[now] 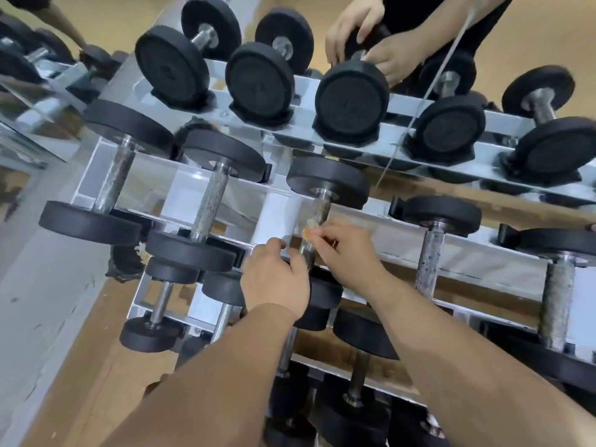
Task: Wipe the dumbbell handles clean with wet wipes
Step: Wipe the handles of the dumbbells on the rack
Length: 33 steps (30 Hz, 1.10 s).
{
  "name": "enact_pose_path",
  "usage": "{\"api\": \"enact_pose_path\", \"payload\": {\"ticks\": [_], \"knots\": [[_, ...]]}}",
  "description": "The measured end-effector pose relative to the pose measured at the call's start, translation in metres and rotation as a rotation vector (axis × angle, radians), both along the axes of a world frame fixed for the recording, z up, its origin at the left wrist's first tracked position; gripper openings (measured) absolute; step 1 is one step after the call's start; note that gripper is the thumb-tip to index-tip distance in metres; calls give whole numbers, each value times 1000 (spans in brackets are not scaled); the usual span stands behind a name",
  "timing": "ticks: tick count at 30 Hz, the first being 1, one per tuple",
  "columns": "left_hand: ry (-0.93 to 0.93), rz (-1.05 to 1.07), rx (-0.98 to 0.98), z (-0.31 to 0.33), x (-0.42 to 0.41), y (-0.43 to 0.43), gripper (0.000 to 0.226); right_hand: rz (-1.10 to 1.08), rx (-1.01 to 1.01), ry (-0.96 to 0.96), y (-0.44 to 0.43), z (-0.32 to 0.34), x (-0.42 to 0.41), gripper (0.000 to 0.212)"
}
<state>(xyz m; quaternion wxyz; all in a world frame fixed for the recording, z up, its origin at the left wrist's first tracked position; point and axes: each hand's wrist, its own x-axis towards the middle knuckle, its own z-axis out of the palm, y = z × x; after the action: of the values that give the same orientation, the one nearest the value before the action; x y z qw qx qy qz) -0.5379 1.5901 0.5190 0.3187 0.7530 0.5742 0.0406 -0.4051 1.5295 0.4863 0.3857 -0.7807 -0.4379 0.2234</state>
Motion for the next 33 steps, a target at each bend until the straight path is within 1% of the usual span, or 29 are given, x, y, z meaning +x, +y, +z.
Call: {"api": "enact_pose_path", "payload": {"ticks": [3,7,11,14,17,19,22,24,25,27,29,30,31,33], "knots": [[7,-19,-3,0,-1,0,29,65,-40,-61,-4,3,1,18],[20,-18,0,-2,-1,0,27,40,-14,-161,16,10,13,13],[5,-10,-7,-2,-2,0,25,-9,6,-195,15,7,14,11],[-3,-15,5,-3,-2,0,24,109,26,-209,1,4,7,18],[-19,-20,20,-5,-2,0,34,192,29,-228,0,0,9,12],[-27,-16,24,-5,-2,0,39,138,38,-235,8,-2,12,7],[-20,-9,21,-5,-2,0,40,-33,61,-212,20,0,13,14],[-22,-10,13,-5,-2,0,38,-75,83,-192,18,3,10,8],[-28,-8,11,-5,-2,0,38,-55,71,-197,13,5,8,14],[-44,2,9,-5,-2,0,38,80,40,-202,1,9,1,34],[-55,4,7,-5,-2,0,39,206,-4,-177,-5,11,1,40],[-56,5,6,-5,-2,0,40,225,-17,-167,-3,10,6,39],[-57,7,5,-5,-1,0,40,199,-16,-172,3,8,12,35],[-60,10,-2,-5,-1,0,38,70,-1,-176,20,7,23,23]]}}
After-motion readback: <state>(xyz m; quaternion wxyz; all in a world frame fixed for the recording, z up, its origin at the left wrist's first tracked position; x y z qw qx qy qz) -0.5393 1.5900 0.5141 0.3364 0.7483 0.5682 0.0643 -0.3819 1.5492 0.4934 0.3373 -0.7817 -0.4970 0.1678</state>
